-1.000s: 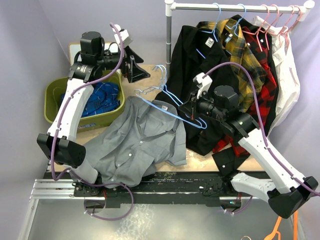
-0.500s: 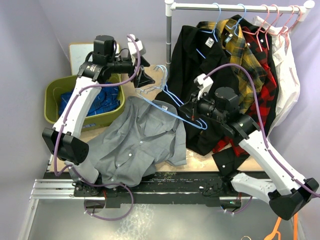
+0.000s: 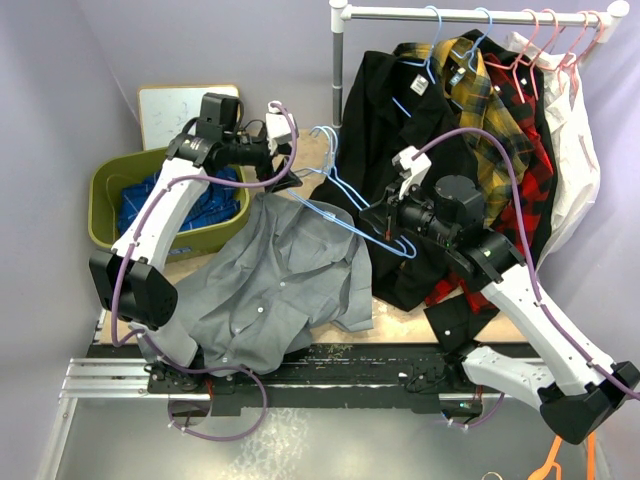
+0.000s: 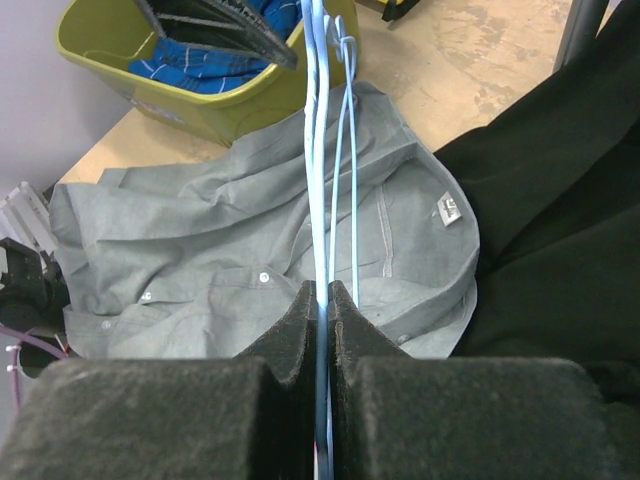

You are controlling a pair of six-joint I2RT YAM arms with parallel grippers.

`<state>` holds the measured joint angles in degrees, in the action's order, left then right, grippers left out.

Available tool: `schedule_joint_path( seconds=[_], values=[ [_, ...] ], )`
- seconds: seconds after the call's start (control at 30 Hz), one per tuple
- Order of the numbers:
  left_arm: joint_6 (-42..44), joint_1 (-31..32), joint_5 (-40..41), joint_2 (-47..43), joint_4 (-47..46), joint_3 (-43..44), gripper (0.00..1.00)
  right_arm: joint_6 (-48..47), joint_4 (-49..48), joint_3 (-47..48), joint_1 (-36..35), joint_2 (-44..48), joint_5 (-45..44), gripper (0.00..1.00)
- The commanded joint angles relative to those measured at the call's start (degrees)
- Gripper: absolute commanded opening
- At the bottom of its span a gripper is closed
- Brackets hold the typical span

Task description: Place the shirt on the hanger

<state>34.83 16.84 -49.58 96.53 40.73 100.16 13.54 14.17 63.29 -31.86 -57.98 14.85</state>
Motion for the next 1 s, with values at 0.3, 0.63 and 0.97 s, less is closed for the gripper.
schedule_joint_path(
  seconds=[0.3, 0.63, 0.97],
  values=[
    [0.53, -0.11, -0.09, 0.80, -8.13, -1.19, 0.77, -0.69, -3.19, 0.21, -0.22, 1.11, 2.99, 0.00],
    [0.74, -0.13, -1.79, 2.86, -7.94, 0.45, 0.31, -1.17, -3.19, 0.25, -0.22, 1.27, 2.81, 0.00],
    [-0.43, -0.08, -6.98, 2.09, -6.61, 1.82, 0.00, -0.87, -4.20, -1.00, -0.22, 2.22, 3.71, 0.00]
  ],
)
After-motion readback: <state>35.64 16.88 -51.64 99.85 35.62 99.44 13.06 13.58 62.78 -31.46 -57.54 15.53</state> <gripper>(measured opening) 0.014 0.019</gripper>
